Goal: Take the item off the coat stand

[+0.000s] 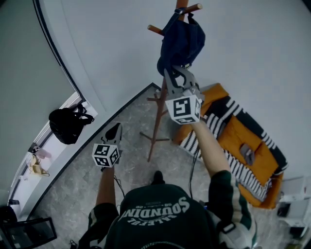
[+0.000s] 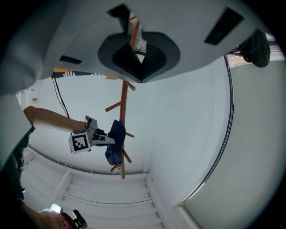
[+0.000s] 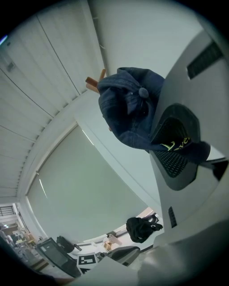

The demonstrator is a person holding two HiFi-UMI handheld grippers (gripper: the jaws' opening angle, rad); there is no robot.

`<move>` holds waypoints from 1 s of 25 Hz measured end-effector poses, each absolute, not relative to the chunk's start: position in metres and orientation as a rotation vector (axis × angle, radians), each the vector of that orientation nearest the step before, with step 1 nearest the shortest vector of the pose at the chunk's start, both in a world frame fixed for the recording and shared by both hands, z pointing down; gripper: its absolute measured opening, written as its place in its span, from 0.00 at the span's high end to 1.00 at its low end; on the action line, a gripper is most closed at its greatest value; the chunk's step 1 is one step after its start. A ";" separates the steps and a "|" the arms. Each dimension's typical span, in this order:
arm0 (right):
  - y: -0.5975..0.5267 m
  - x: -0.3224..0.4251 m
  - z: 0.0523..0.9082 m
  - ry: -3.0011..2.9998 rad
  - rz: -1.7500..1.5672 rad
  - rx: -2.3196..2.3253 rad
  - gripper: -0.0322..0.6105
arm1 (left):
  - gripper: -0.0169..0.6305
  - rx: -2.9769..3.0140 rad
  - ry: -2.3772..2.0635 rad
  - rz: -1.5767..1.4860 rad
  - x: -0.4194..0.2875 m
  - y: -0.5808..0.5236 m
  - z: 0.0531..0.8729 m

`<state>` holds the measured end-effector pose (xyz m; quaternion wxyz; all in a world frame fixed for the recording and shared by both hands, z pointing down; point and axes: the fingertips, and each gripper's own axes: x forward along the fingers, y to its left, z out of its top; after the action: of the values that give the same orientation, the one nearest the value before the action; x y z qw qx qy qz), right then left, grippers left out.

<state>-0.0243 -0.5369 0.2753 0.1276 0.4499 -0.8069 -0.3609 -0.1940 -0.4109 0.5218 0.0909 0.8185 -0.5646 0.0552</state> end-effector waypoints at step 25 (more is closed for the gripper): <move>-0.512 0.004 0.221 -2.245 -1.233 1.429 0.90 | 0.97 2.451 -1.645 0.177 -0.194 -0.409 0.526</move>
<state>0.0039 -0.5117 0.2210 0.1042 0.4846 -0.7613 -0.4180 -0.1938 -0.4093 0.5262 0.0922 0.8253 -0.5539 0.0596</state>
